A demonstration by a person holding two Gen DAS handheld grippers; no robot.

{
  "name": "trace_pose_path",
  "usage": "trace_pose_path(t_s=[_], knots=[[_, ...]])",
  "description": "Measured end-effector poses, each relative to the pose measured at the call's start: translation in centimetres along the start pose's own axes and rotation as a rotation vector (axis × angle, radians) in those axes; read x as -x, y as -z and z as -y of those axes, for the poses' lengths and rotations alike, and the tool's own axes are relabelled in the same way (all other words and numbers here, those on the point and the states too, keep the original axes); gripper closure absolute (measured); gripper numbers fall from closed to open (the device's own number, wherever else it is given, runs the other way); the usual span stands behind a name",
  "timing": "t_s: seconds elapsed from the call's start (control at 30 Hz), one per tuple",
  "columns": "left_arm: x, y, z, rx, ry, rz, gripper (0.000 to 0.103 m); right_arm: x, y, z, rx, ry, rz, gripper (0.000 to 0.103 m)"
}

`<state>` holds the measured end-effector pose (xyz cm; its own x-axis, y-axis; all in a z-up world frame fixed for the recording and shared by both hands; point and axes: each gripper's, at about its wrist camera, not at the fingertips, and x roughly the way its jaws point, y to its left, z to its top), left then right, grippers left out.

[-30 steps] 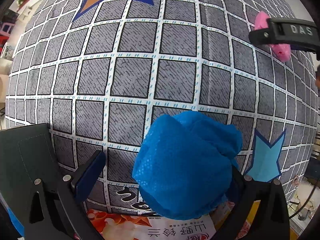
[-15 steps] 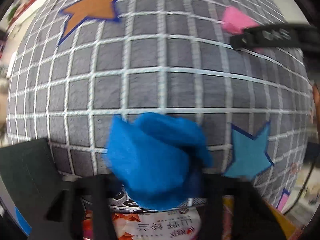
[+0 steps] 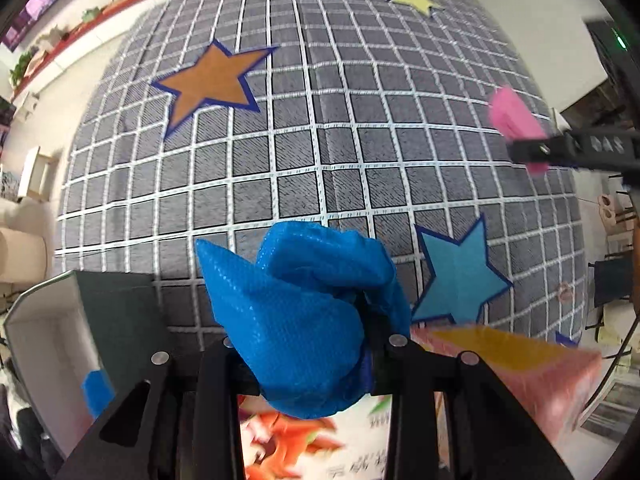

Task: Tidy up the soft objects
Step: 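Grasp the other blue shoe cover with the left tool while the right grasps a pink foam block, then carry the blue shoe cover and pink block in both tools over the box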

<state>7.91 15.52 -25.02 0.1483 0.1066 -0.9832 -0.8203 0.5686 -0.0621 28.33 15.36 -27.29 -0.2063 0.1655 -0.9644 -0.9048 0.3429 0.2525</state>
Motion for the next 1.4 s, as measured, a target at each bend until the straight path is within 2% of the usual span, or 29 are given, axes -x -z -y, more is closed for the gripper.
trace_pose_path(t_s=[0.2, 0.27, 0.37, 0.47, 0.53, 0.67, 0.7, 0.87, 1.1, 1.4], knots=[[3.2, 3.0, -0.9, -0.043, 0.031, 0.030, 0.067, 5.7, 7.1, 2.1, -0.185, -0.061, 0.055, 0.050], [4.8, 5.0, -1.2, -0.064, 0.040, 0.051, 0.067, 7.5, 9.9, 2.6, -0.215, -0.059, 0.081, 0.050], [6.1, 5.9, -3.0, -0.100, 0.048, 0.078, 0.067, 10.5, 13.9, 2.5, -0.245, -0.056, 0.125, 0.050], [7.5, 6.7, -4.2, -0.129, 0.056, 0.116, 0.067, 13.3, 15.3, 0.5, -0.242, -0.058, 0.163, 0.050], [8.4, 7.3, -4.9, -0.136, 0.053, 0.136, 0.067, 14.2, 13.7, -2.8, -0.223, -0.061, 0.187, 0.050], [10.0, 8.8, -6.9, -0.126, 0.047, 0.164, 0.067, 15.3, 13.6, -8.2, -0.170, -0.092, 0.221, 0.050], [10.2, 9.1, -7.4, -0.117, 0.047, 0.169, 0.067, 14.3, 12.7, -10.2, -0.157, -0.098, 0.222, 0.050], [11.3, 11.3, -10.4, -0.048, 0.041, 0.194, 0.067, 12.9, 13.0, -16.2, -0.063, -0.133, 0.189, 0.050], [11.3, 14.5, -13.4, 0.049, 0.019, 0.196, 0.067, 10.8, 13.9, -22.2, 0.096, -0.125, 0.124, 0.050], [11.7, 17.2, -16.4, 0.152, -0.002, 0.205, 0.067, 8.4, 15.4, -27.4, 0.257, -0.116, 0.052, 0.050]])
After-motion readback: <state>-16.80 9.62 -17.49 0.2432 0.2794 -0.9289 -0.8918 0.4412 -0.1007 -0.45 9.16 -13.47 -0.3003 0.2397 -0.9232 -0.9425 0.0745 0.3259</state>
